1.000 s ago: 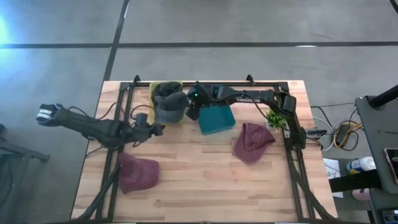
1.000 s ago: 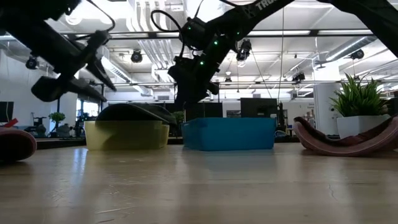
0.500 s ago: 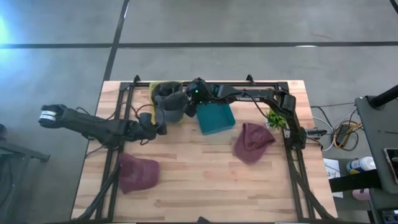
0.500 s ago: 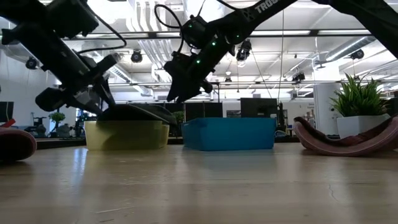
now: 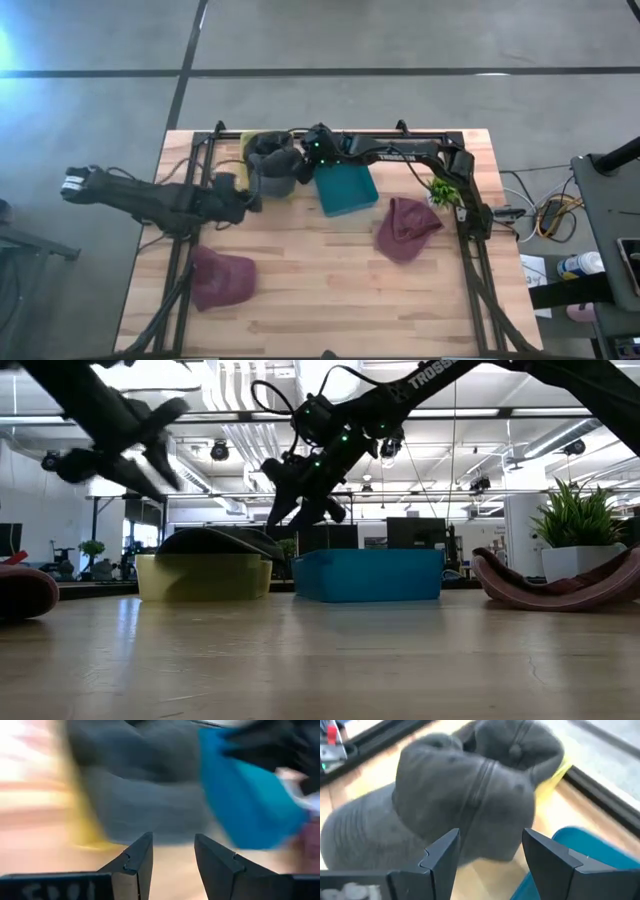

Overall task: Pick & Place hat
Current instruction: Put the black cap black into the yellow bin

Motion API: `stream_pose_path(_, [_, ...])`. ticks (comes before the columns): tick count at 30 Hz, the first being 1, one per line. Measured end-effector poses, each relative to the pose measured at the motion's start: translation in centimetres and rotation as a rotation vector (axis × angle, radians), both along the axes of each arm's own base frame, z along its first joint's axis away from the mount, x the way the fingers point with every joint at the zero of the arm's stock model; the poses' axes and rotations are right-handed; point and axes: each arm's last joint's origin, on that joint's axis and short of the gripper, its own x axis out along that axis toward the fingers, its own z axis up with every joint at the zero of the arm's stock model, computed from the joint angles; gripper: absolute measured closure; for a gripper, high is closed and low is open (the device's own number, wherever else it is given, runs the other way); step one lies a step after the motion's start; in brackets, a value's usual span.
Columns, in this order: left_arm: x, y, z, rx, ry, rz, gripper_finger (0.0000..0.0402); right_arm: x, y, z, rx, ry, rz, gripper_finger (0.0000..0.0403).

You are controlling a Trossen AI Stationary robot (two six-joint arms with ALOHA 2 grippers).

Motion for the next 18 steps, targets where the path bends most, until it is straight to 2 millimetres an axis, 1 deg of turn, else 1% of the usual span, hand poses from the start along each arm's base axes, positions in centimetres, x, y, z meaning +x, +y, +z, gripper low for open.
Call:
stream_pose_path(1, [-1.0,0.2,0.4,0.016,0.065,0.035,0.0264,0.0,0.3,-0.2,0.015,0.008,0.01,0.0194])
stream_pose_path(3, [-2.9,0.8,0.6,0.043,0.186,0.121,0.0264,0.2,1.1,-0.3,0.048,0.005,0.048,0.0194])
stream_pose_path(5, [-4.3,1.4,0.3,0.068,0.243,0.216,0.0264,0.6,2.2,-0.3,0.068,0.005,0.092,0.0194])
stream_pose_path(7, [-5.0,2.0,-0.7,0.058,0.26,0.281,0.0264,0.8,3.4,-0.4,0.07,0.013,0.126,0.0194])
stream_pose_path(10, [-4.9,2.5,-2.8,-0.019,0.263,0.277,0.0264,1.2,5.0,-0.4,0.07,0.018,0.163,0.0194])
stream_pose_path(13, [-4.1,2.8,-5.0,-0.101,0.234,0.207,0.0264,1.5,6.4,-0.4,0.075,0.02,0.188,0.0194])
stream_pose_path(15, [-3.6,3.0,-5.8,-0.136,0.206,0.138,0.0264,1.7,7.3,-0.4,0.075,0.023,0.205,0.0194])
stream_pose_path(18, [-3.6,3.2,-6.2,-0.135,0.197,0.145,0.0264,1.8,8.6,-0.5,0.077,0.036,0.233,0.0194])
